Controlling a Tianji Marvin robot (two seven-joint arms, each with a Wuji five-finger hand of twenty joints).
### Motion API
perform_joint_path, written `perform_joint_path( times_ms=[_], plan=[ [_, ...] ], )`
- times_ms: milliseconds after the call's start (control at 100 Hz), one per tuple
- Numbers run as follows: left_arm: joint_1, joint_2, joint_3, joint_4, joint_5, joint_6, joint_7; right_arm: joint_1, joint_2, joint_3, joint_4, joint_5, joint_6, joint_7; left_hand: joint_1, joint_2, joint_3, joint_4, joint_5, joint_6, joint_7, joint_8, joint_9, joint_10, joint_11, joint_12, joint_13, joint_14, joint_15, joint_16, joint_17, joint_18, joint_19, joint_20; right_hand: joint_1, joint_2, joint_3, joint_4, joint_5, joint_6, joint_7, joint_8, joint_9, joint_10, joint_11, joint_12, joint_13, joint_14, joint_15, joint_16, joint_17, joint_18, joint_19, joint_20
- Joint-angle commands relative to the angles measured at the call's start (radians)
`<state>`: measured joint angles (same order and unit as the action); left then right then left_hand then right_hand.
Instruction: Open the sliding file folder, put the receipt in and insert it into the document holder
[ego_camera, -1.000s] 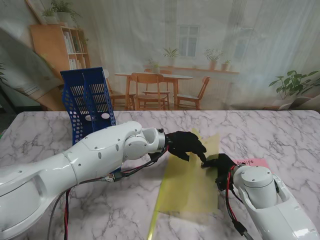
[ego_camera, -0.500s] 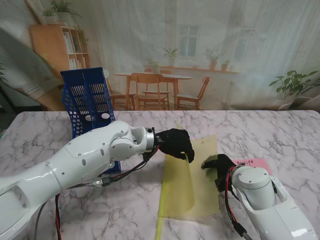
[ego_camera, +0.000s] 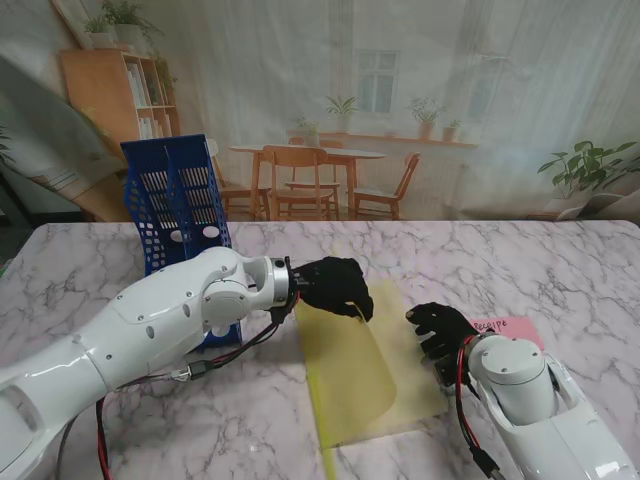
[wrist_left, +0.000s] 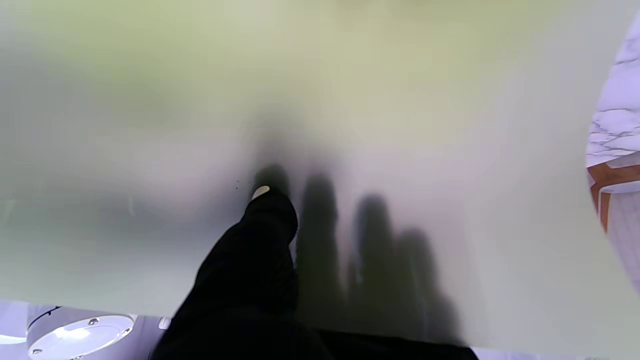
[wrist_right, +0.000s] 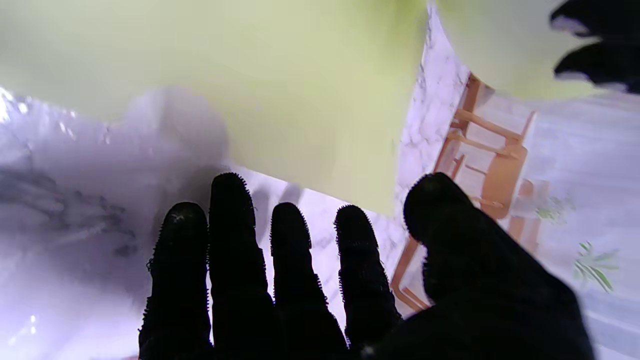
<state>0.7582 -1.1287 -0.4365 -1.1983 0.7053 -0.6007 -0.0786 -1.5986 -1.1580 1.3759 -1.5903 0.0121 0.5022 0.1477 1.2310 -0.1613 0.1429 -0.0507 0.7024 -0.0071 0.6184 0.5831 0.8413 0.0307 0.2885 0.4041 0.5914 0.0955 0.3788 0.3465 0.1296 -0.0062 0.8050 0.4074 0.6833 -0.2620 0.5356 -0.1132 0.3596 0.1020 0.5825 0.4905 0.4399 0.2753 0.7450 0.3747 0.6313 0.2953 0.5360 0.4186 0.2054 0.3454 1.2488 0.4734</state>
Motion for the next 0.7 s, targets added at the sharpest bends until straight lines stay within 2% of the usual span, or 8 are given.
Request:
perform_joint_path(
  times_ms=[0,70,240,350,420,510,560,690],
  plan=[
    [-0.011,-0.014,0.011,0.016,-0.005,-0.003,-0.002,-0.027,-0.006,0.022,-0.018,0.020,-0.008,-0.036,0.060,0.055,0.069,0.012,0.091,-0.035,0.213,0.070,0.030,-0.015,0.008,0.011,0.024,0.001,0.021,0.011,0.004,-0.029,0.052,0.017,-0.052,0.020,-0.024,0.023,-0.031,-0.045,-0.003,0.020,-0.034,-0.019,-0.013,-0.005,-0.036,-0.024,-0.021,-0.013,-0.028,-0.036,-0.011,0.021],
    [-0.016,-0.021,0.019,0.026,-0.016,-0.001,0.001,-0.050,-0.007,0.047,-0.034,0.025,-0.045,-0.046,0.060,0.055,0.070,0.013,0.091,-0.034,0.214,0.069,0.032,-0.016,0.008,0.011,0.025,0.001,0.022,0.011,0.005,-0.028,0.054,0.018,-0.060,0.034,-0.035,0.023,-0.035,-0.050,-0.004,0.018,-0.058,-0.027,-0.018,-0.008,-0.068,-0.034,-0.030,-0.018,-0.046,-0.047,-0.025,0.024],
    [-0.025,-0.025,0.033,0.027,-0.028,0.000,-0.005,-0.101,-0.014,0.111,-0.071,0.010,-0.142,-0.099,0.060,0.055,0.068,0.014,0.093,-0.037,0.217,0.070,0.034,-0.017,0.007,0.010,0.027,-0.001,0.022,0.010,0.006,-0.029,0.056,0.019,-0.054,0.039,-0.046,0.025,0.018,-0.057,0.008,0.014,-0.031,-0.019,-0.007,-0.008,-0.054,-0.030,-0.006,-0.014,-0.033,-0.047,-0.018,0.047],
    [-0.027,-0.027,0.035,0.029,-0.025,-0.002,-0.002,-0.136,-0.017,0.149,-0.094,-0.024,-0.223,-0.142,0.060,0.055,0.069,0.014,0.092,-0.036,0.218,0.071,0.034,-0.016,0.007,0.010,0.027,0.002,0.022,0.009,0.007,-0.028,0.057,0.019,-0.068,0.001,-0.002,0.022,0.087,-0.095,0.012,0.004,0.002,-0.015,-0.008,-0.010,-0.026,-0.024,0.034,-0.003,-0.009,-0.041,0.009,0.075],
    [-0.026,-0.027,0.034,0.029,-0.022,-0.002,0.001,-0.160,-0.009,0.172,-0.109,-0.077,-0.259,-0.134,0.060,0.056,0.067,0.014,0.092,-0.037,0.217,0.070,0.034,-0.016,0.007,0.010,0.028,0.001,0.023,0.009,0.006,-0.028,0.057,0.019,-0.102,-0.023,0.009,0.018,0.087,-0.134,0.006,0.000,-0.011,-0.022,-0.021,-0.015,-0.035,-0.031,0.045,0.003,-0.009,-0.046,0.020,0.083],
    [-0.026,-0.026,0.034,0.028,-0.020,-0.003,0.001,-0.186,0.002,0.200,-0.128,-0.142,-0.290,-0.120,0.060,0.056,0.067,0.014,0.093,-0.036,0.217,0.070,0.034,-0.015,0.007,0.009,0.027,0.000,0.022,0.009,0.007,-0.028,0.057,0.019,-0.167,-0.066,0.024,0.010,0.058,-0.197,-0.025,-0.014,-0.055,-0.038,-0.025,-0.016,-0.107,-0.054,0.052,0.020,-0.044,-0.065,0.017,0.092],
    [-0.025,-0.025,0.033,0.027,-0.019,-0.003,0.000,-0.200,0.009,0.216,-0.138,-0.181,-0.303,-0.107,0.060,0.056,0.067,0.014,0.092,-0.036,0.216,0.070,0.034,-0.014,0.006,0.009,0.027,0.003,0.022,0.008,0.007,-0.028,0.057,0.019,-0.207,-0.082,0.017,0.002,-0.003,-0.243,-0.063,-0.031,-0.108,-0.057,-0.041,-0.023,-0.189,-0.076,0.027,0.019,-0.098,-0.098,-0.012,0.089],
    [-0.022,-0.024,0.029,0.027,-0.018,-0.002,0.001,-0.219,0.025,0.234,-0.140,-0.363,-0.347,-0.112,0.060,0.057,0.068,0.015,0.092,-0.034,0.215,0.069,0.034,-0.014,0.006,0.008,0.028,0.004,0.023,0.008,0.007,-0.027,0.057,0.019,-0.290,-0.119,-0.018,-0.008,-0.090,-0.334,-0.135,-0.092,-0.202,-0.094,-0.084,-0.026,-0.297,-0.105,-0.040,0.013,-0.167,-0.131,-0.091,0.113]
  ],
)
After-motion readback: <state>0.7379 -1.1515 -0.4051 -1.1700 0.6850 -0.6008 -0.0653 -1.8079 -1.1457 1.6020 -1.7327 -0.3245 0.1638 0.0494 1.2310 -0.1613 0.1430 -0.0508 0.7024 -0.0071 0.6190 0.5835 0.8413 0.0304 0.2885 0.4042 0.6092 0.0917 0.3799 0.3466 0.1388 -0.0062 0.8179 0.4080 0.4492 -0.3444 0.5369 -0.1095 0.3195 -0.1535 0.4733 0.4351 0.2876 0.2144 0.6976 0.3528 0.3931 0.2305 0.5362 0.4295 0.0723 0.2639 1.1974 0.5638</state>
